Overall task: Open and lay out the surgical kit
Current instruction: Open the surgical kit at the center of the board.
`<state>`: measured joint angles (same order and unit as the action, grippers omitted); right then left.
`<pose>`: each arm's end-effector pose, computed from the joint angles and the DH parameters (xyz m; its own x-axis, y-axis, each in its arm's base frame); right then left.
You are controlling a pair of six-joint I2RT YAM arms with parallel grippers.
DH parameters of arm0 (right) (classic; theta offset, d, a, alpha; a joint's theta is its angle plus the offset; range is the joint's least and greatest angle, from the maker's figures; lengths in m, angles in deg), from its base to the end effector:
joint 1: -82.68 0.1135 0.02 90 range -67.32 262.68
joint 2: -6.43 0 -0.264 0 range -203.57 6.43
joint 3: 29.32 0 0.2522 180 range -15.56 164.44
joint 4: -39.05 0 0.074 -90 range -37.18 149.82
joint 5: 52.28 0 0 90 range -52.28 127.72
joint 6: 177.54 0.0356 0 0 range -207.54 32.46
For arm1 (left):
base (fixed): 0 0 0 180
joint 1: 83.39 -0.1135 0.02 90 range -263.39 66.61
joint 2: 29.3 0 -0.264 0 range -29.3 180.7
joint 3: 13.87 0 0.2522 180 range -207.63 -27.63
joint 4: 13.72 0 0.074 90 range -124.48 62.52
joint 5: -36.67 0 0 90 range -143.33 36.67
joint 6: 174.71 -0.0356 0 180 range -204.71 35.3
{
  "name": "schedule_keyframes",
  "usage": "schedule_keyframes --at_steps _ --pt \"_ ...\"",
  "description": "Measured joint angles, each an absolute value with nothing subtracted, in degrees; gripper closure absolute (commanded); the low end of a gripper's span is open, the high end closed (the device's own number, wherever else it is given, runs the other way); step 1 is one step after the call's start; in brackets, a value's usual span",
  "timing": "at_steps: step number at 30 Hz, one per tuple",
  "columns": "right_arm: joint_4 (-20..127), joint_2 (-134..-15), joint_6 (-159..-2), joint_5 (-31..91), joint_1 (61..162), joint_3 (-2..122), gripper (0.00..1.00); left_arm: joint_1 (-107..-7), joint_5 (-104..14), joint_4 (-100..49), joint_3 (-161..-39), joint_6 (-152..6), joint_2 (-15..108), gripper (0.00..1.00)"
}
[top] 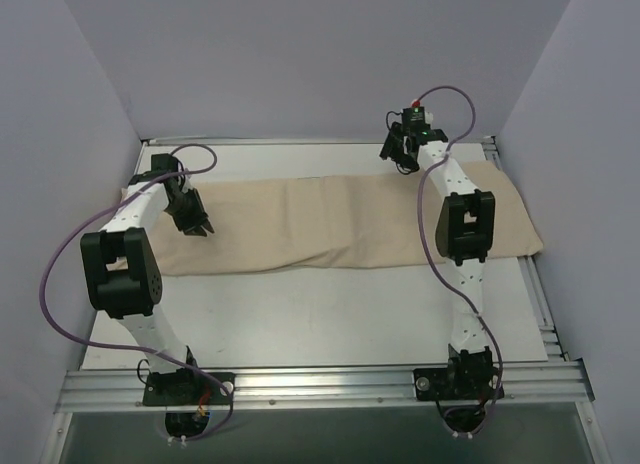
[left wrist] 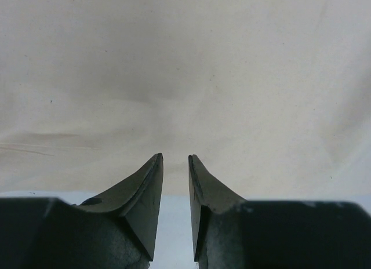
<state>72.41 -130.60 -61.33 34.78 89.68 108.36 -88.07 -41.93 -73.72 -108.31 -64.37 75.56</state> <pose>0.5532 0.0698 0.2371 -0.5539 0.3764 -0.7427 0.0893 0.9137 0.3965 0.3716 0.0234 0.2205 -0.8756 -0.4136 -0.2495 -0.3395 0.8944 -0.2911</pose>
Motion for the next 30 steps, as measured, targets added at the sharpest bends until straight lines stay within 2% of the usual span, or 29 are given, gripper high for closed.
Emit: schedule_keyframes --at_steps 6,12,30 --pt "82.01 -133.97 -56.04 44.28 94.51 111.96 0.42 -88.07 -40.90 -73.93 -107.05 -64.37 75.49 0.66" --pt "87.12 -134.34 -51.40 49.44 95.04 114.52 0.42 -88.07 -40.36 -73.93 -107.05 -64.35 75.49 0.66" --pt "88.21 -141.49 -43.71 44.13 97.31 119.99 0.43 -88.07 -39.99 -74.46 -107.05 -64.35 75.49 0.65"
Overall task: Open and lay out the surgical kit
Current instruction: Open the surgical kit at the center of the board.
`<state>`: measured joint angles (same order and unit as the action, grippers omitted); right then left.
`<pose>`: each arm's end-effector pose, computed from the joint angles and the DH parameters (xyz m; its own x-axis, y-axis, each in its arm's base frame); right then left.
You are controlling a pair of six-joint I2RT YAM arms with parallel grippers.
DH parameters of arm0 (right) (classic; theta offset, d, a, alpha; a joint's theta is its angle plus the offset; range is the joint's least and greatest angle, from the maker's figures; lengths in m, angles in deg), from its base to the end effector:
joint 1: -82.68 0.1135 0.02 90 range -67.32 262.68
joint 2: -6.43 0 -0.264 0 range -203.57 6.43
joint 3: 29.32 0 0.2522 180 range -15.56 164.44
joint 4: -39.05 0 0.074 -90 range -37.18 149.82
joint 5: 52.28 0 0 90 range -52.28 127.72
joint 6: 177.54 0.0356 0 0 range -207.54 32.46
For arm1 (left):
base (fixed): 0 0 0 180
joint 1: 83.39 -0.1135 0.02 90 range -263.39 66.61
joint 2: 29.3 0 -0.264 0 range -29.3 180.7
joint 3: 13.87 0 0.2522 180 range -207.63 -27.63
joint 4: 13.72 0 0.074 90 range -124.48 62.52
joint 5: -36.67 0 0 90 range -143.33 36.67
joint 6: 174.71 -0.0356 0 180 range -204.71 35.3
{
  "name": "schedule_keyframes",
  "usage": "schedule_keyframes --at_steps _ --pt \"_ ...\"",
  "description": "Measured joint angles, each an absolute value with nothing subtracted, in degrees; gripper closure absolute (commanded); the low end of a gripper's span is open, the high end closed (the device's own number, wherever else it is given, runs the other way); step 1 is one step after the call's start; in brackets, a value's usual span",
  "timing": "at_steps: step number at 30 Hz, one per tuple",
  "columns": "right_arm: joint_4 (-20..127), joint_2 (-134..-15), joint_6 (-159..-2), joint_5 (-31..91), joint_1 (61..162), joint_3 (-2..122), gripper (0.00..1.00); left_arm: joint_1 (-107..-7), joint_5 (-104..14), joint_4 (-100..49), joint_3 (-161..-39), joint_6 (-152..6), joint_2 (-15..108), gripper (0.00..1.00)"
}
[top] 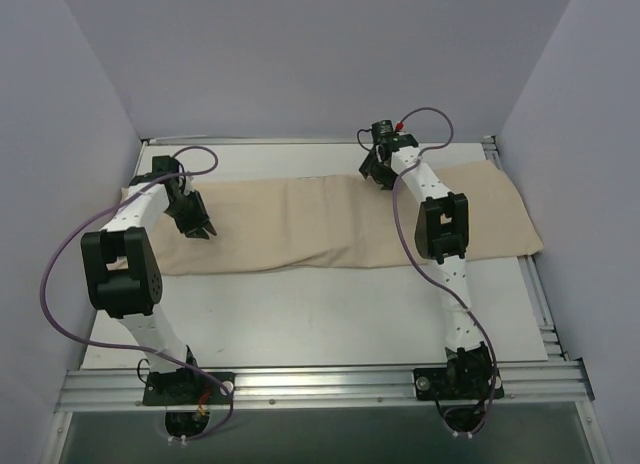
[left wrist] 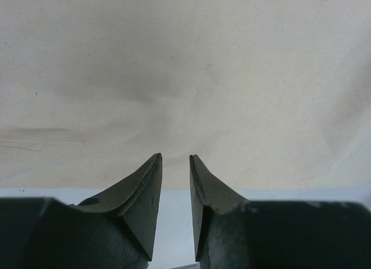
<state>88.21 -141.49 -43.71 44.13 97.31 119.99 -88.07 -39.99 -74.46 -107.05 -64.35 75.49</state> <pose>0.5519 0.1400 0.1788 -0.6404 0.5441 -0.5421 0.3675 0.8368 0.4058 0.3668 0.0218 0.2145 -0.8871 -0.4123 -0.2078 -0.3395 0.8875 -0.3116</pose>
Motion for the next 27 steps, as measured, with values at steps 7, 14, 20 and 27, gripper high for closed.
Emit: schedule_keyframes --at_steps 7,14,20,27 --pt "88.19 -141.49 -42.07 41.77 97.86 119.99 0.43 -88.07 -39.99 -74.46 -107.05 -64.35 75.49 0.65" --pt "88.26 -141.55 -41.24 40.48 98.03 120.01 0.51 -88.07 -39.99 -74.46 -107.05 -64.35 75.49 0.65" --pt "88.61 -141.69 -41.30 39.39 98.12 120.01 0.69 -88.07 -39.99 -74.44 -106.96 -64.35 75.49 0.65" --pt "87.84 -141.77 -41.37 37.42 98.27 119.48 0.96 -88.07 -39.99 -74.48 -106.74 -64.37 75.49 0.65"
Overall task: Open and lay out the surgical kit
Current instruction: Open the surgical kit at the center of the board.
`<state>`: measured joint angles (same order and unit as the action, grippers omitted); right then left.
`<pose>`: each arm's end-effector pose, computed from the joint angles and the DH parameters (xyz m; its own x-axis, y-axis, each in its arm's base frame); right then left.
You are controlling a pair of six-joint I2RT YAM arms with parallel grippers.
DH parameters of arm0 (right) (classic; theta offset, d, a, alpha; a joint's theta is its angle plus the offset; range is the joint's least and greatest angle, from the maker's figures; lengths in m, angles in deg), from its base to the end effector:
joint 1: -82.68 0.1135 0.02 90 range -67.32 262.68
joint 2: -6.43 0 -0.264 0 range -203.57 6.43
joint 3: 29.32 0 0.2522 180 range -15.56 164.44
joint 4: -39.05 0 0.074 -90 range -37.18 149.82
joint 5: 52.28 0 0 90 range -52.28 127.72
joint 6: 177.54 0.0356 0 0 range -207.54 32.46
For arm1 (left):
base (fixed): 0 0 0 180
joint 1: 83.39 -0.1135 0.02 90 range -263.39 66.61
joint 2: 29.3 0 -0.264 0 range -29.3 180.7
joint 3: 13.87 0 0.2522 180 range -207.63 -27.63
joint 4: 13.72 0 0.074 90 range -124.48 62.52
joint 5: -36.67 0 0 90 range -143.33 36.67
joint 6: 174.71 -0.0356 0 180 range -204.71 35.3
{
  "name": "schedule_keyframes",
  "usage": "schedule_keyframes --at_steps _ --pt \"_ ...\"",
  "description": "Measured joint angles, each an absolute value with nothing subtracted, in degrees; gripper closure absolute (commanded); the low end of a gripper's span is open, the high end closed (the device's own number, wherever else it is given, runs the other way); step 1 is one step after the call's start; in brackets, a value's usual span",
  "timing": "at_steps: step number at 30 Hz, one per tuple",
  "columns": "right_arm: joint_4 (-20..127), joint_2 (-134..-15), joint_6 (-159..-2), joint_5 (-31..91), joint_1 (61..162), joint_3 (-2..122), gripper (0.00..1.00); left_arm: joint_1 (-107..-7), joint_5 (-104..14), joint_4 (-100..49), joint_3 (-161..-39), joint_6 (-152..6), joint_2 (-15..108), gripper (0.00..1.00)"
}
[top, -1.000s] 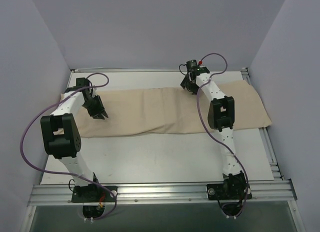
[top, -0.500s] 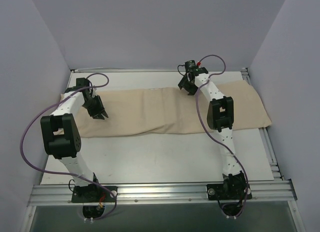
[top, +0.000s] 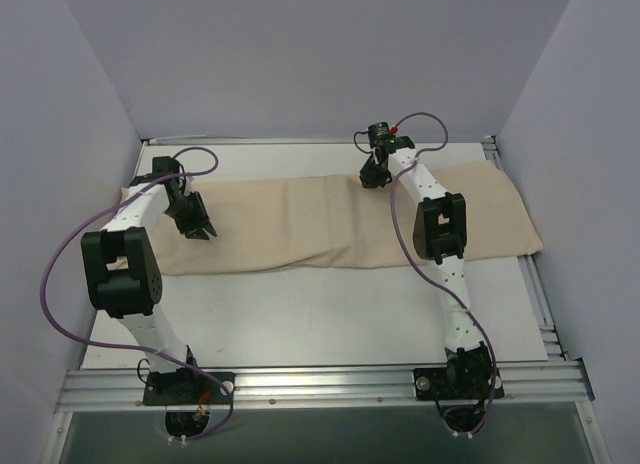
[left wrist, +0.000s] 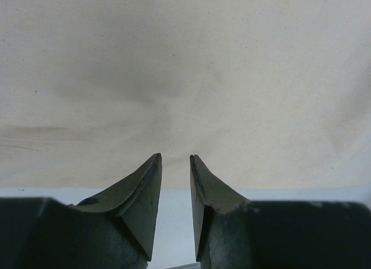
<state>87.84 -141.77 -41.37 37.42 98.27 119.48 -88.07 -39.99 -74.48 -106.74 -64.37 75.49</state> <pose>0.5486 0.1533 0.1736 -0.6935 0.5554 -0.4589 0.3295 0.8109 0.4836 0.3659 0.0217 0.2129 -0.8883 -0.4121 -0.2026 -0.3410 0.8875 -0.3100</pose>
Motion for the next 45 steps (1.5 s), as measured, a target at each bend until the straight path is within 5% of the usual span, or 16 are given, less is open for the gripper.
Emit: schedule_keyframes --at_steps 11,21,33,45 --pt "86.86 -140.00 -43.34 36.81 98.27 116.84 1.00 -88.07 -40.03 -75.46 -106.74 -64.41 75.49 0.64" --pt "86.09 -125.90 -46.59 36.61 98.64 106.30 1.00 -88.07 -40.60 -75.73 -106.74 -64.45 74.42 0.64" --pt "85.66 -108.59 -46.77 32.26 101.55 78.63 1.00 -88.07 -40.95 -76.51 -106.74 -64.91 70.16 0.44" --pt "91.16 -82.61 -46.83 28.63 103.45 47.97 0.96 -88.07 -39.00 -76.56 -103.48 -64.37 65.92 0.43"
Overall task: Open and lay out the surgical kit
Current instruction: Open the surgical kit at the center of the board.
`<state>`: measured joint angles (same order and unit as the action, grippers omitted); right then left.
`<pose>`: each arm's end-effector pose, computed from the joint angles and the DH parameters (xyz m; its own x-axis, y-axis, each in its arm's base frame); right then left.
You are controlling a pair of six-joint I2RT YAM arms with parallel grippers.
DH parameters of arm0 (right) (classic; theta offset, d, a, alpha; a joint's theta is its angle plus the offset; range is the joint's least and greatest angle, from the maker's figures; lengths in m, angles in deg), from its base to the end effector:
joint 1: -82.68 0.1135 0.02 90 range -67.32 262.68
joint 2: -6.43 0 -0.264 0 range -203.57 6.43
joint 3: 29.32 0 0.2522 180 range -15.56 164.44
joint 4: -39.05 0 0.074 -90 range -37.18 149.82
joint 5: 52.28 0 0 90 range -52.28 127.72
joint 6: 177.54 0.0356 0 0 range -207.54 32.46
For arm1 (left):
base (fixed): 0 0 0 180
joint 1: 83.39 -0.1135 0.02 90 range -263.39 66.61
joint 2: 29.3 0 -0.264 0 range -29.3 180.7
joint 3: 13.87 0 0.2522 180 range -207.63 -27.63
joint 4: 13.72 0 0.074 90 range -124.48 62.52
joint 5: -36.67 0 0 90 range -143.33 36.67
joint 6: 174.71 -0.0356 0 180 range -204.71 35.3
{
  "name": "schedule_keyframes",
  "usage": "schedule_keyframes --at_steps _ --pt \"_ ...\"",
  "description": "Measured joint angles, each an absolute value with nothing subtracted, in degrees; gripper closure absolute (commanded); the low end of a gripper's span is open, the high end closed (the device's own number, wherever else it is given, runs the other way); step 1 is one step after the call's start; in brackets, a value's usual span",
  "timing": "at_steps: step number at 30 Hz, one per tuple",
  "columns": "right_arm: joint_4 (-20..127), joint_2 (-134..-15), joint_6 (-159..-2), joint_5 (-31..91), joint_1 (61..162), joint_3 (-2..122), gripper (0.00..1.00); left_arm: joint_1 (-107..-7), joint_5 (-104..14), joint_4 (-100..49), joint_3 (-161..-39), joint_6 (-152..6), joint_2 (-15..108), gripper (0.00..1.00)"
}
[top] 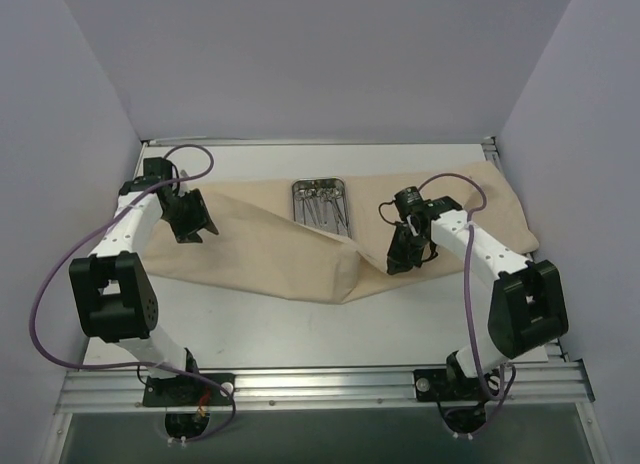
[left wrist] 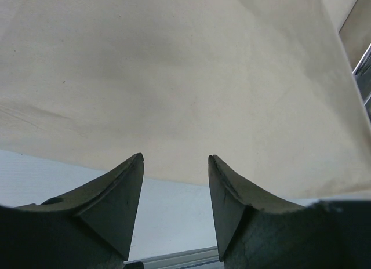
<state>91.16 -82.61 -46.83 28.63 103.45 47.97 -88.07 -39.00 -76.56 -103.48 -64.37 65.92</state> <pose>0.2884 0.1154 0.2281 -0.9071 0.3448 -0.2415 0.2327 0.8888 0.3949 0.3345 0.0185 0.2508 -0.8732 -0.4094 -0.2644 -0.3114 0.8860 -0.3435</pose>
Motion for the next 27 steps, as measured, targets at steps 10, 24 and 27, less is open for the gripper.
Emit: schedule_keyframes --at_steps 10,24,27 --pt "98.46 -88.66 -50.27 32.61 96.79 66.50 0.33 -88.69 -37.78 -76.51 -102.13 -62.16 65.74 0.44" --pt "91.51 -106.21 -57.00 45.97 60.92 83.64 0.26 -88.73 -36.58 -76.36 -102.02 -61.44 65.61 0.44" --pt "90.09 -106.39 -59.80 46.01 59.37 83.29 0.25 -88.73 -36.49 -76.38 -101.69 -61.50 65.48 0.44"
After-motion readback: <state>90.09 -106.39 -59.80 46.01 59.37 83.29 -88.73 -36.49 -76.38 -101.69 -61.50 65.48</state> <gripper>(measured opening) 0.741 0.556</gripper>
